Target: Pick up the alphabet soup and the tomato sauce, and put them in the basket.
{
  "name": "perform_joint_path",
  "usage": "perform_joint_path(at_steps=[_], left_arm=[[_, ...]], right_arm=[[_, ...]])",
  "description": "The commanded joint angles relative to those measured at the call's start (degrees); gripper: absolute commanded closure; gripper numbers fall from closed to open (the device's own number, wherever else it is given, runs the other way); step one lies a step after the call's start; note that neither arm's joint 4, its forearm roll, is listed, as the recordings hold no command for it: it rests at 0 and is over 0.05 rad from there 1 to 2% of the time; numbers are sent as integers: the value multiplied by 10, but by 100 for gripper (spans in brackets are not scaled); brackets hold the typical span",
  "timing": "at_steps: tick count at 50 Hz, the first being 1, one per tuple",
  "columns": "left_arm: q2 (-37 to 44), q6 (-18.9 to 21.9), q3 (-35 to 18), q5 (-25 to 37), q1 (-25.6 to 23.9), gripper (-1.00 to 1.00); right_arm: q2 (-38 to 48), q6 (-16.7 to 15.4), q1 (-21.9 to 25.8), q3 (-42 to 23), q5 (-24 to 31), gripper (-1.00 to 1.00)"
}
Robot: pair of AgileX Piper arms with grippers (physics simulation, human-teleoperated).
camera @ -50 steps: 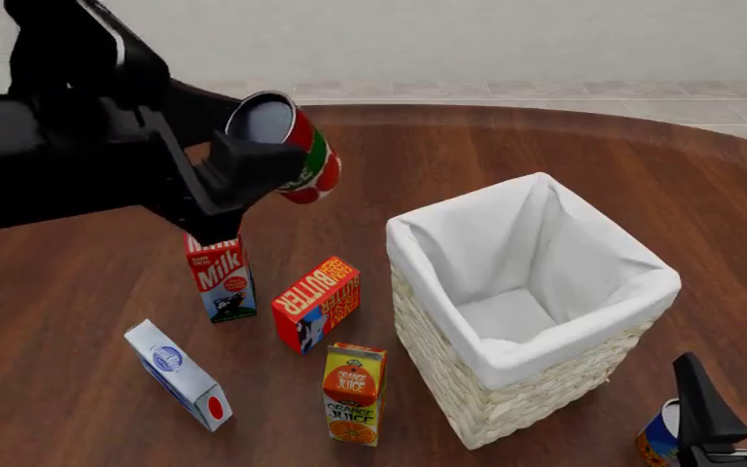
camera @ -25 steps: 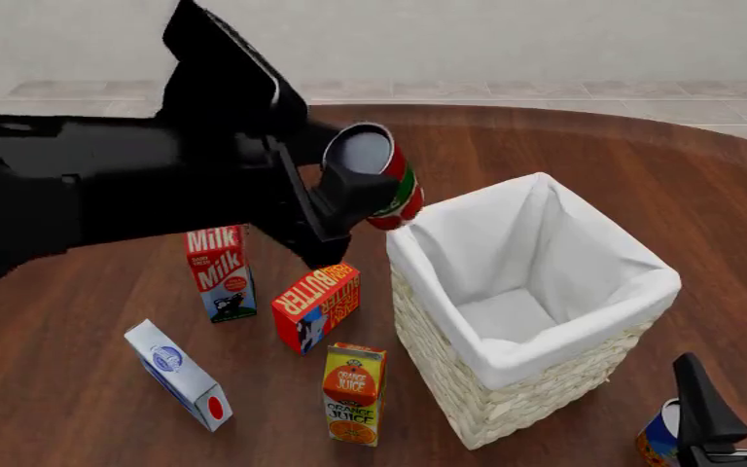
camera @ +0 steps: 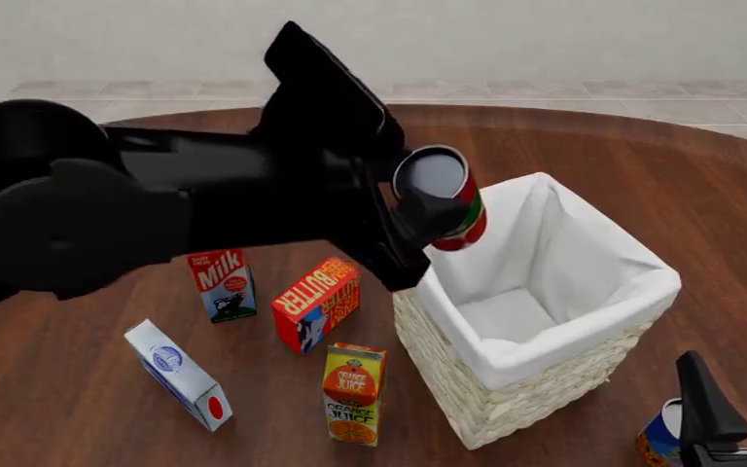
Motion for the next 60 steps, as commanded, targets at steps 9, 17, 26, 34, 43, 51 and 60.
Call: perform_joint_path(at_steps=[9,17,26,34,43,51,60], left_arm=[[40,13,-21,-3,-21,100],[69,9,-25,-5,-23,100],[97,11,-24,-17,-21,100],[117,16,-30,-21,-20,100],[145,16,-45,-27,-19,100],[163,16,-57,-30,-22,100],[181,15,-66,-34,-23,100]], right_arm=[[0,3,-1,0,-3,-100],[-1,4,-2,2,-7,-100],[-1,5,-3,3,-9,-100],[-1,7,-6,4,-9,-100],[-1,11,-7,3,-8,-100],[0,13,-8,0,-6,-100],[0,19,-8,1,-6,-100]])
